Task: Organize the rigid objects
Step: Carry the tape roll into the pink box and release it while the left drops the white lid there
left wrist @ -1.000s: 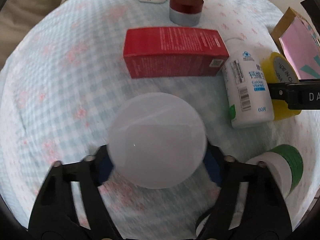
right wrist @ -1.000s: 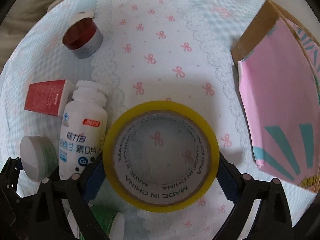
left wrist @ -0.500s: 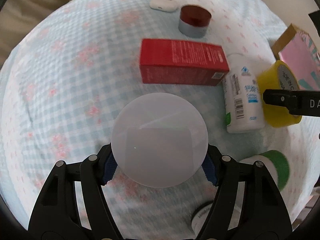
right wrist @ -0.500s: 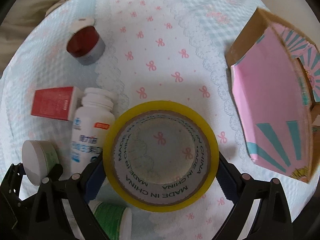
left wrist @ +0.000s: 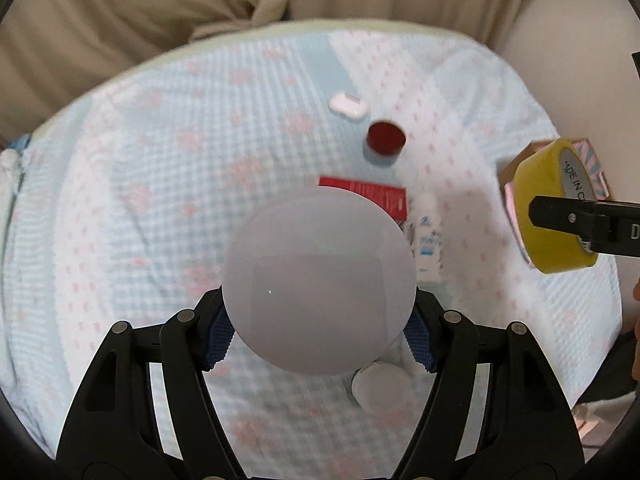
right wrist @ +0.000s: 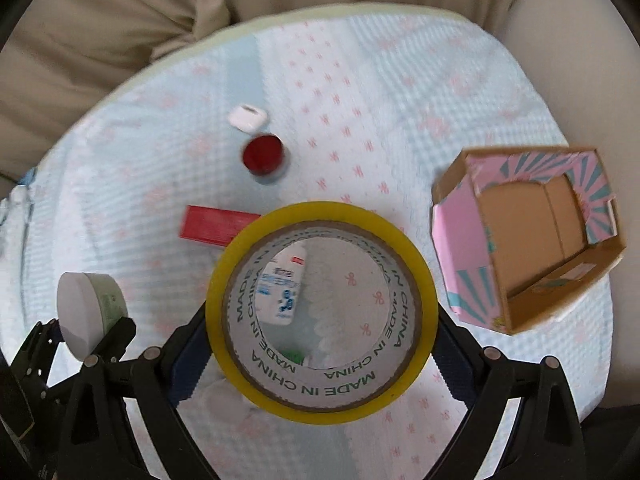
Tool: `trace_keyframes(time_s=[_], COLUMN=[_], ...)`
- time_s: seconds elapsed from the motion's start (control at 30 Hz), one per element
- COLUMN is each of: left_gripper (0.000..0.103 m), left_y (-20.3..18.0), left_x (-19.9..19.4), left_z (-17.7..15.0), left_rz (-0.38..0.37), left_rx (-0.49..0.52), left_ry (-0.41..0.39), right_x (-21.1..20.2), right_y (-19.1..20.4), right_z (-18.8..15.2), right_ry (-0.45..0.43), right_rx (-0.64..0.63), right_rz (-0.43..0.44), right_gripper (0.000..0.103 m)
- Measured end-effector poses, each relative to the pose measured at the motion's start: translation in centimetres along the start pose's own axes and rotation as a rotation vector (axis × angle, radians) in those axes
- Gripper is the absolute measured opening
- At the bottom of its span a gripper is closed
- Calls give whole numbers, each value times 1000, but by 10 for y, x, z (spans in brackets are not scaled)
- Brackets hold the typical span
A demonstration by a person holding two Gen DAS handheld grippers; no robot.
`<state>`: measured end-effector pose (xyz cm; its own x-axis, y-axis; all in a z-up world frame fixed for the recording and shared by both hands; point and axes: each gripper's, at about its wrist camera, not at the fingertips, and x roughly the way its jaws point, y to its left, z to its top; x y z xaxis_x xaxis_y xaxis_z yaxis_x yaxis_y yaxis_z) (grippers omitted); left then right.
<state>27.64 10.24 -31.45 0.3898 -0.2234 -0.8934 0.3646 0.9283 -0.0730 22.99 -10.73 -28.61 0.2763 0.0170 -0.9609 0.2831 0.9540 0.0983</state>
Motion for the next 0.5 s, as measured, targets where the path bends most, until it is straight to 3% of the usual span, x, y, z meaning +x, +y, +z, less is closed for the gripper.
trace_keyframes(time_s=[0.27, 0.5], left_gripper=[68, 68], left_y=[-31, -108], left_x=[-75, -124], left_z=[23, 45], left_rz=[10, 19], left_rx=[5, 1], left_ry=[-76, -138], right_x=[-82, -127], right_y=[-17, -87], right_z=[1, 13], right_ry=[-76, -116], right_rx=[-53, -70], right_rz=[43, 83], right_gripper=[95, 95])
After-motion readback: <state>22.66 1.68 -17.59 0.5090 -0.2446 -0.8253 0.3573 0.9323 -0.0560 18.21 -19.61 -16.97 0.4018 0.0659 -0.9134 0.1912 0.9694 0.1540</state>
